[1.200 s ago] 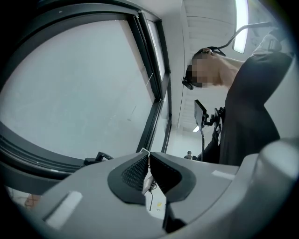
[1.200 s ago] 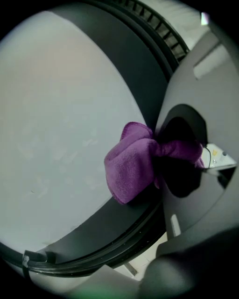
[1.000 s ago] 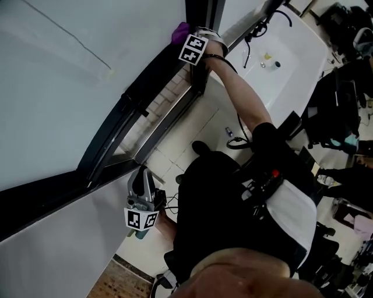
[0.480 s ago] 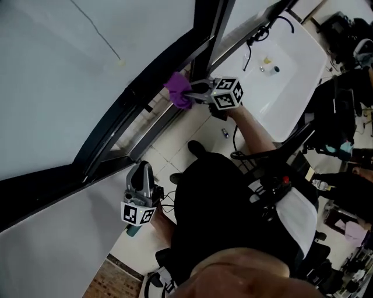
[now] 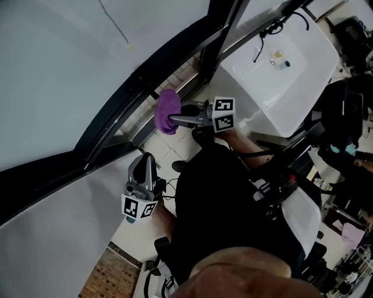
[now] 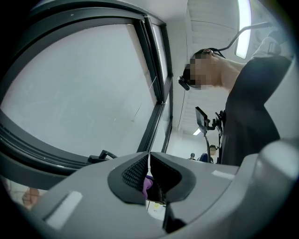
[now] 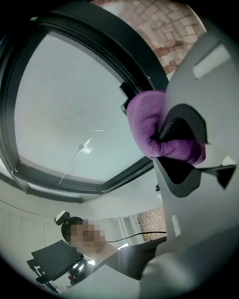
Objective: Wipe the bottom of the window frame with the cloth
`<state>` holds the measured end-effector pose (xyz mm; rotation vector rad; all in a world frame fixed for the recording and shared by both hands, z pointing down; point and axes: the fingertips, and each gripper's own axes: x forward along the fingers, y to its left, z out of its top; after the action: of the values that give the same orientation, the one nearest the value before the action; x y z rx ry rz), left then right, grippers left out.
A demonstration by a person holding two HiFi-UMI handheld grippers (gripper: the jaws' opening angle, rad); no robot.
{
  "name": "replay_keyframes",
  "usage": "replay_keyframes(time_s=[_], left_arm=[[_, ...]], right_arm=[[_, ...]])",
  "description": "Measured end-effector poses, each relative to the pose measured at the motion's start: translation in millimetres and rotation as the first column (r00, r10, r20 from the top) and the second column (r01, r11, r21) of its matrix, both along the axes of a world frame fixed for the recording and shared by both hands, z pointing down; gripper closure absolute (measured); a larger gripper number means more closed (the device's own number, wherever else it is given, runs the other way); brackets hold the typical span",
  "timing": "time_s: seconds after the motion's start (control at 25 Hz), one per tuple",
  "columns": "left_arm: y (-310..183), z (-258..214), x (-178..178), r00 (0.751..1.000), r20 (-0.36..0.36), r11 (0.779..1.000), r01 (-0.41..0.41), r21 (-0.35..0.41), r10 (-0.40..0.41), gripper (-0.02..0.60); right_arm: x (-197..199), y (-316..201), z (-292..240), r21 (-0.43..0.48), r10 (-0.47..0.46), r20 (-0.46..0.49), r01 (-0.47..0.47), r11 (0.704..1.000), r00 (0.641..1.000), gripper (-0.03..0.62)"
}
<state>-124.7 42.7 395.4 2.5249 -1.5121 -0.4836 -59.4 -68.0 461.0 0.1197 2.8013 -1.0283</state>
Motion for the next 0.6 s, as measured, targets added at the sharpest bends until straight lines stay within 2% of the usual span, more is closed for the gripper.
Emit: replay_keyframes(time_s=[0.2,0.6], left_arm=[[0.4,0.6,4.4,1.000,0.002,1.000,0.011,-0.009,-0.011,0.577],[-14.9,-2.8,27.8,1.000,0.014,1.000,-0.013,-0.014,0.013,0.577]], right_arm=[[-5.3,6.3,-9.4,0.015,-0.033,0.044,0.032,0.999,0.999,0.530],[17.9,3.0,-28.7,0.049,-0.036,0.137,0.030,0.998,0.990,0.530]])
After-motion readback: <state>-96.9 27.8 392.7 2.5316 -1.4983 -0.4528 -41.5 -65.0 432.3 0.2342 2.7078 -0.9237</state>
